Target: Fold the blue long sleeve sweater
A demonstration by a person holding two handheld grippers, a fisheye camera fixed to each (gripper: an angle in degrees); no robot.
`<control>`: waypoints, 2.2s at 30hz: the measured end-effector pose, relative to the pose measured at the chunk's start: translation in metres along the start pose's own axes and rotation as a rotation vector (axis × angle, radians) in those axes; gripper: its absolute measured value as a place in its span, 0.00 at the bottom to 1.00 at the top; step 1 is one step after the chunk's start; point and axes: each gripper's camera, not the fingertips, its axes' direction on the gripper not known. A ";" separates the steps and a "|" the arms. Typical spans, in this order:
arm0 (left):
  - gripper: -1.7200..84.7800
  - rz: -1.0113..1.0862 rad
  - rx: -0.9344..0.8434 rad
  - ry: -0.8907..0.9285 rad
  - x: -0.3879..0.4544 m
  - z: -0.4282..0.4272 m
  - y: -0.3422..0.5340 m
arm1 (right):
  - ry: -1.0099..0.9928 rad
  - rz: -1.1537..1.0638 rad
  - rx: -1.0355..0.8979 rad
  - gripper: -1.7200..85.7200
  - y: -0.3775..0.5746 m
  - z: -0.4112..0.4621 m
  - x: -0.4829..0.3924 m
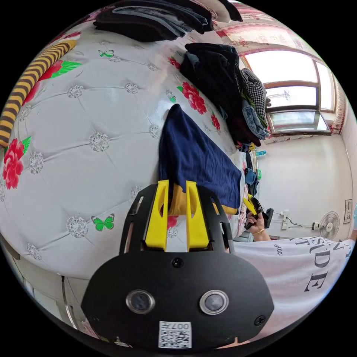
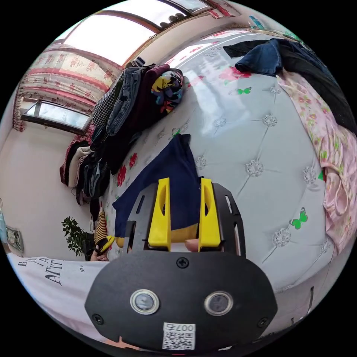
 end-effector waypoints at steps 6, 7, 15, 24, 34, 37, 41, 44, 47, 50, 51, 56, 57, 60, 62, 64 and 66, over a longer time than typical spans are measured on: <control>0.11 -0.073 0.009 -0.003 -0.017 0.003 0.006 | -0.143 0.363 0.111 0.14 0.112 -0.044 0.093; 0.11 -0.088 0.025 0.002 -0.020 0.001 0.004 | -0.160 0.387 0.093 0.14 0.127 -0.035 0.098; 0.12 -0.122 0.065 0.105 -0.028 -0.014 -0.004 | -0.317 0.329 0.127 0.11 0.100 0.039 0.074; 0.12 -0.153 0.139 0.156 -0.059 -0.054 0.020 | -0.185 -0.591 -0.057 0.05 0.081 0.058 -0.165; 0.15 -0.204 0.164 0.262 -0.100 -0.066 0.049 | -0.313 -0.933 -0.684 0.09 0.233 0.191 -0.238; 0.16 -0.181 0.131 0.307 -0.105 -0.062 0.055 | -0.270 -0.805 -0.555 0.10 0.195 0.174 -0.206; 0.19 -0.121 0.038 0.358 -0.099 -0.047 0.060 | -0.264 -0.480 -0.426 0.12 0.122 0.157 -0.132; 0.20 -0.076 -0.041 0.386 -0.088 -0.027 0.058 | -0.273 -0.311 -0.413 0.13 0.085 0.166 -0.093; 0.19 -0.056 -0.094 0.387 -0.083 -0.009 0.051 | -0.283 -0.266 -0.397 0.14 0.066 0.185 -0.079; 0.14 -0.097 -0.134 0.311 -0.089 -0.002 0.045 | -0.341 -0.237 -0.464 0.14 0.059 0.218 -0.079; 0.13 -0.101 -0.144 0.290 -0.090 -0.002 0.045 | -0.360 -0.231 -0.469 0.13 0.059 0.224 -0.080; 0.11 -0.013 -0.066 0.354 -0.099 -0.032 0.057 | -0.368 -0.256 -0.507 0.10 0.063 0.238 -0.099; 0.11 -0.010 -0.049 0.369 -0.102 -0.038 0.059 | -0.377 -0.260 -0.506 0.10 0.064 0.236 -0.100; 0.10 0.006 -0.002 0.395 -0.110 -0.067 0.066 | -0.484 -0.239 -0.479 0.08 0.071 0.215 -0.102; 0.10 0.028 0.017 0.406 -0.109 -0.085 0.067 | -0.570 -0.179 -0.470 0.07 0.079 0.198 -0.098; 0.10 0.055 0.018 0.434 -0.101 -0.091 0.061 | -0.610 -0.124 -0.454 0.06 0.079 0.186 -0.096; 0.10 0.099 0.005 0.480 -0.083 -0.092 0.049 | -0.649 -0.099 -0.416 0.06 0.070 0.169 -0.101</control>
